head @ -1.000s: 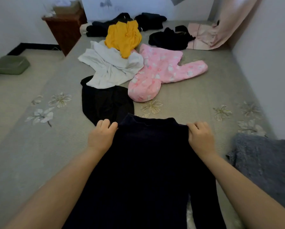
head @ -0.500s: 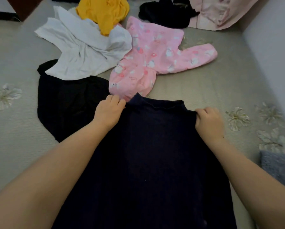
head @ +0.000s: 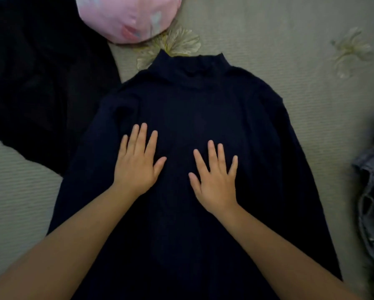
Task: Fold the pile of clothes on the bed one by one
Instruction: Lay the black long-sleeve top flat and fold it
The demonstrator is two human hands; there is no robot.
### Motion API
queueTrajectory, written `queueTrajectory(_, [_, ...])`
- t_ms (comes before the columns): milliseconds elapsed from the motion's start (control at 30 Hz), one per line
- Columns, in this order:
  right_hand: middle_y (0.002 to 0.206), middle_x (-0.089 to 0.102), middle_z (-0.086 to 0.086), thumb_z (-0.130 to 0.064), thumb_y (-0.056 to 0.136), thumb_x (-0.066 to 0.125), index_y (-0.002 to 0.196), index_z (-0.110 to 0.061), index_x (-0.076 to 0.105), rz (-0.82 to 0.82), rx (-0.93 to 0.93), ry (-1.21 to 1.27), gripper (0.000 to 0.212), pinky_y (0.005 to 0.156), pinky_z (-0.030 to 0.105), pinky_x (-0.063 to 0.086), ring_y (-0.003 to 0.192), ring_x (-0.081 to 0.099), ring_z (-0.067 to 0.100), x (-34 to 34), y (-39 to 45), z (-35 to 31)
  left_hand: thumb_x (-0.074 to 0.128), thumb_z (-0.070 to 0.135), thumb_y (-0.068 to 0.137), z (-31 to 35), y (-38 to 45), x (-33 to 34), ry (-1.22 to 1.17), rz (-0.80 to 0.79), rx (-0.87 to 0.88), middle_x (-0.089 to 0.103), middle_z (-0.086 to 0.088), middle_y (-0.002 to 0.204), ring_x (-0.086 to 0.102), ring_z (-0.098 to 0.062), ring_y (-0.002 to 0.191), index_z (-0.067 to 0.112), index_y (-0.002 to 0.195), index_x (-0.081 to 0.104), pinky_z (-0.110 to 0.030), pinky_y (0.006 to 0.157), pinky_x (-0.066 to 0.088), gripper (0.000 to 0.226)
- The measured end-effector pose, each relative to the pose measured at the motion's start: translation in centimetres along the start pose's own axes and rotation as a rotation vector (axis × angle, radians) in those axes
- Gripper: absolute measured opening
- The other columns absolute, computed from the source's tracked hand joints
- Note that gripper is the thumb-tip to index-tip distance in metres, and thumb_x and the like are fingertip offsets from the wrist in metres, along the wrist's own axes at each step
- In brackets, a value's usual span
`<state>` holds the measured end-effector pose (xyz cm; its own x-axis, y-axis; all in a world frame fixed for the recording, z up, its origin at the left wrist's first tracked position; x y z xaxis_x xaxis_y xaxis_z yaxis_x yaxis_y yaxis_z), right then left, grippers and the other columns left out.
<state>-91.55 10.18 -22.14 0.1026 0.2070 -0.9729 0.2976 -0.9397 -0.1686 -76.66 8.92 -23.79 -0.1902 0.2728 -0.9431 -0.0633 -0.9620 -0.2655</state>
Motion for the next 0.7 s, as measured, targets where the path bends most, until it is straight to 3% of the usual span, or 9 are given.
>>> queueTrajectory(100, [0.137, 0.045, 0.019, -0.035, 0.082, 0.06, 0.128, -0.014, 0.053, 0.008, 0.032, -0.007, 0.051, 0.099, 0.06, 0.018, 0.127, 0.042, 0.039, 0.5, 0.0, 0.3, 0.043, 0.039, 0.091, -0.1, 0.1, 0.1, -0.011, 0.017, 0.008, 0.017, -0.021, 0.151, 0.011, -0.034, 0.141, 0.005, 0.143, 0.024, -0.042, 0.113, 0.001, 0.065])
queueTrajectory(300, [0.145, 0.035, 0.017, -0.031, 0.084, 0.06, 0.134, -0.015, 0.046, -0.025, 0.066, 0.058, 0.054, 0.104, 0.056, 0.006, 0.135, 0.03, 0.038, 0.8, 0.0, 0.3, 0.032, 0.042, 0.095, -0.3, 0.0, 0.3, -0.037, -0.091, -0.01, -0.004, -0.014, 0.155, -0.008, -0.026, 0.143, 0.011, 0.147, 0.006, -0.037, 0.113, -0.009, 0.065])
queueTrajectory(500, [0.156, 0.007, 0.007, -0.042, 0.093, 0.038, 0.145, -0.025, 0.021, -0.132, 0.092, 0.033, 0.057, 0.109, 0.05, -0.012, 0.143, 0.001, 0.028, 2.4, -0.1, 0.7, 0.057, 0.013, 0.088, -1.6, -4.8, -3.1, -0.14, 0.04, 0.115, 0.036, -0.027, 0.141, 0.027, -0.04, 0.134, -0.007, 0.134, 0.038, -0.042, 0.107, 0.017, 0.053])
queueTrajectory(567, [0.156, 0.002, 0.005, -0.045, 0.093, 0.033, 0.146, -0.027, 0.016, -0.14, 0.104, 0.009, 0.058, 0.11, 0.05, -0.013, 0.143, -0.003, 0.026, 2.6, -0.1, 0.8, 0.059, 0.009, 0.086, -3.3, -7.5, -3.1, -0.143, 0.037, 0.069, 0.038, -0.03, 0.138, 0.031, -0.043, 0.131, -0.01, 0.131, 0.04, -0.046, 0.106, 0.02, 0.053])
queueTrajectory(700, [0.156, 0.0, 0.006, -0.044, 0.094, 0.03, 0.146, -0.026, 0.016, -0.131, 0.103, -0.013, 0.057, 0.111, 0.052, -0.01, 0.143, -0.004, 0.026, 2.3, -0.3, 0.7, 0.049, 0.015, 0.093, -8.6, -14.3, -0.9, -0.155, -0.091, -0.226, 0.024, -0.024, 0.148, 0.018, -0.035, 0.139, -0.009, 0.138, 0.026, -0.043, 0.111, 0.019, 0.056])
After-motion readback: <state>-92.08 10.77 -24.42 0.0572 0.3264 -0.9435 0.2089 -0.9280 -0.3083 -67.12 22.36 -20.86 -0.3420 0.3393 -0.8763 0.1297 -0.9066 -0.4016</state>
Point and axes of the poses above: each hand's wrist, its own y-axis towards the middle knuckle, its own x-axis out of the palm, z = x × y, the point moved 9 cm from there along y, towards the middle knuckle
